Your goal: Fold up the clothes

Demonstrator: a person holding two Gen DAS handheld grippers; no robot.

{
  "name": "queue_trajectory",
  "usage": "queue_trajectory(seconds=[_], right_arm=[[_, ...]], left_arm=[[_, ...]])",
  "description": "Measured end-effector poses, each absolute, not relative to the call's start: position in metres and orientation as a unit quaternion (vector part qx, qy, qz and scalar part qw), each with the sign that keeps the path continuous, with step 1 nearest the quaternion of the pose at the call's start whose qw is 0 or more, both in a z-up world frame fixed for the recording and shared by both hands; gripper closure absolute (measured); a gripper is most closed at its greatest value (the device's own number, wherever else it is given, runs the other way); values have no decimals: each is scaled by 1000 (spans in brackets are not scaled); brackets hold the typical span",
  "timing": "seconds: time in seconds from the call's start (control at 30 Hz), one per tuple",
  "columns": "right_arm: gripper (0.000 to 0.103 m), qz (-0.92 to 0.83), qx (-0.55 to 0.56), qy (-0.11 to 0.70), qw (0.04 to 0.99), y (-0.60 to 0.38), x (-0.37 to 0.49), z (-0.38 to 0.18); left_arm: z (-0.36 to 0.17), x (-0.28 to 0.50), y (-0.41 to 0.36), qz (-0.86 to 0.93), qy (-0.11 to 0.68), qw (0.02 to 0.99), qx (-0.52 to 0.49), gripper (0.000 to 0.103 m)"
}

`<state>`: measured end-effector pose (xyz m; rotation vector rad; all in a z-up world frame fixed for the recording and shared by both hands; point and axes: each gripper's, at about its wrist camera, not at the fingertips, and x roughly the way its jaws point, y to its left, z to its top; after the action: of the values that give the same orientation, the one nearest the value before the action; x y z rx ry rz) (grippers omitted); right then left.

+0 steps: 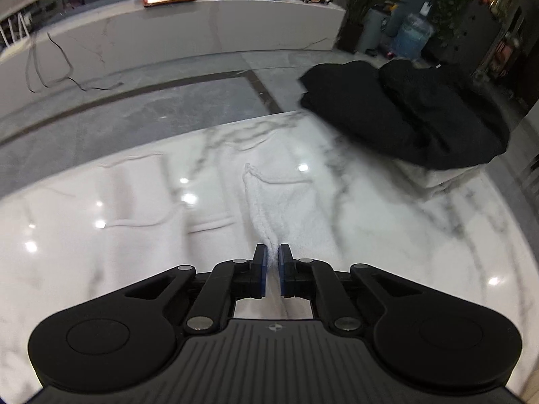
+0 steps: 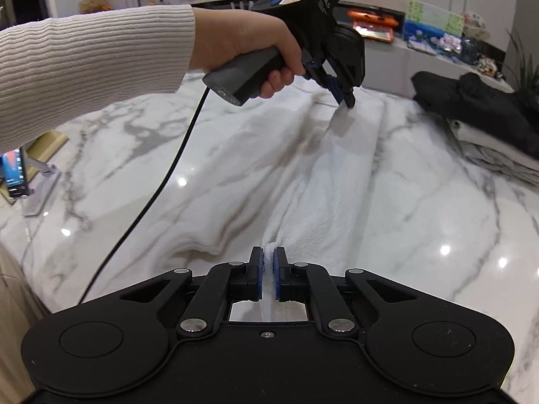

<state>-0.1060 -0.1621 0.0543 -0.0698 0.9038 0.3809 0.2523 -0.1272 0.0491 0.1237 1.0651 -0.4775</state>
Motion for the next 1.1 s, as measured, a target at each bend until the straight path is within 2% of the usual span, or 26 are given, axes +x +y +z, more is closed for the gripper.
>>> queue_trajectory(seconds=[0.37, 0.43, 0.5, 0.57, 0.77, 1.1], right_arm=[[102, 185, -40, 479, 857, -155, -97, 16], [102, 185, -40, 483, 855, -156, -96, 14], [101, 187, -38, 485, 854, -158, -97, 15], [96, 190, -35, 486, 853, -160, -97, 17], [85, 182, -39, 464, 866, -172, -110, 40], [84, 147, -54, 460, 874, -193, -145, 42]], left_arm=[[19, 258, -113, -246, 500, 830, 26, 95], [19, 257, -111, -246, 499, 831, 25, 89], [23, 254, -104, -245, 496, 833, 15, 72], [27, 248, -96, -243, 490, 837, 6, 66], [54, 195, -60, -226, 463, 857, 18, 63], [64, 40, -3, -176, 470, 865, 16, 59]])
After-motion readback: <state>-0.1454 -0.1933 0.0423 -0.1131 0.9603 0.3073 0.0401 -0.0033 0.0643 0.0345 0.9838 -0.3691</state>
